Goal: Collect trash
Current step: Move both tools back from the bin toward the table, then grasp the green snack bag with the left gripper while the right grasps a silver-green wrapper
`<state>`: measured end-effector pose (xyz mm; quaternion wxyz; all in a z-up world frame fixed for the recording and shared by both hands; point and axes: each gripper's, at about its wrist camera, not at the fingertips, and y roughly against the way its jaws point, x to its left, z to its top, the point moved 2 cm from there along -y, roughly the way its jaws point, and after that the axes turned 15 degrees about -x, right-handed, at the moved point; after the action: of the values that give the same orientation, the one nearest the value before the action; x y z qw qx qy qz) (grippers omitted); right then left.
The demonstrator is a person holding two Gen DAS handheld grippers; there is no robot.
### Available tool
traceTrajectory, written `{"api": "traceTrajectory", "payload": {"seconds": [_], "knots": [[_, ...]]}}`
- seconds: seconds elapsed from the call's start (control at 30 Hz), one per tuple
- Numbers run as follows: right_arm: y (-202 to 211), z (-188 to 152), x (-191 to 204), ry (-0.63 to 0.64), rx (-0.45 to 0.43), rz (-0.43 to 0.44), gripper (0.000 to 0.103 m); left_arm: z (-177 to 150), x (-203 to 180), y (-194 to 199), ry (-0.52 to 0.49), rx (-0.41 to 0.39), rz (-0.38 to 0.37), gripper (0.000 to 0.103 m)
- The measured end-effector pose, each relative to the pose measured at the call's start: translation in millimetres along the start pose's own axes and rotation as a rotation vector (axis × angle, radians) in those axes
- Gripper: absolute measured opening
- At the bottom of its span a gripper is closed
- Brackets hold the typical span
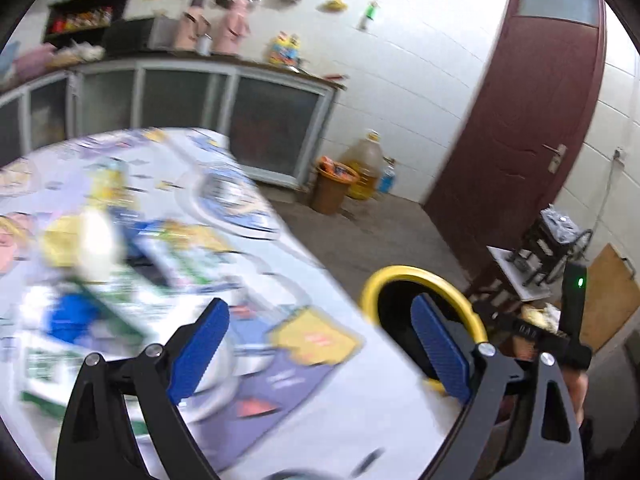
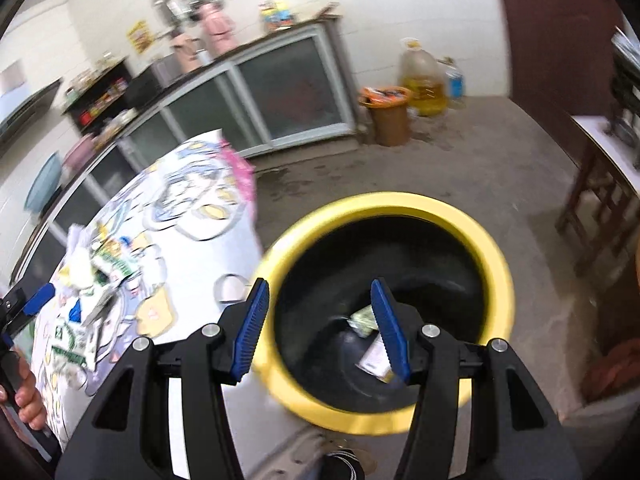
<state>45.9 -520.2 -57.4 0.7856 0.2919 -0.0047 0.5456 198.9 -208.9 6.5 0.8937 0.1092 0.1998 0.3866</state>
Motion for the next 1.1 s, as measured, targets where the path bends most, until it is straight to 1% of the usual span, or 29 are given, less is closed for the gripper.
{"api": "traceTrajectory", "payload": {"seconds": [0.03, 0.1, 0.2, 0.27, 0.3, 0.43, 0.53, 0.7, 0.9, 1.1], "knots": [[-4, 0, 15, 0.022, 0.004, 0.036, 0.051, 2, 18, 18, -0.016, -0.020, 0.038, 0.092], [-11, -1, 45, 0.060, 0.018, 0.124, 0.051, 3, 45, 44, -0.035, -0.033, 0.084, 0.094], [-16, -5, 81, 0.119, 0.033, 0.216, 0.053, 2, 80, 73, -0.064, -0.033, 0.117, 0.095], [-19, -8, 107, 0.160, 0.041, 0.276, 0.057, -2, 105, 90, -0.089, -0.025, 0.152, 0.095], [-21, -9, 122, 0.184, 0.050, 0.308, 0.057, -3, 118, 99, -0.093, -0.021, 0.157, 0.095], [-28, -14, 157, 0.258, 0.065, 0.364, 0.058, -10, 147, 115, -0.099, 0.015, 0.142, 0.095], [-34, -17, 178, 0.314, 0.077, 0.393, 0.063, -16, 161, 117, -0.099, 0.047, 0.135, 0.095], [-46, -21, 203, 0.400, 0.094, 0.404, 0.063, -27, 172, 111, -0.101, 0.078, 0.138, 0.095], [-62, -20, 221, 0.419, 0.101, 0.425, 0.063, -28, 182, 92, -0.048, 0.096, 0.116, 0.095], [-78, -21, 239, 0.463, 0.118, 0.468, 0.063, -30, 197, 70, 0.023, 0.145, 0.097, 0.095]]}}
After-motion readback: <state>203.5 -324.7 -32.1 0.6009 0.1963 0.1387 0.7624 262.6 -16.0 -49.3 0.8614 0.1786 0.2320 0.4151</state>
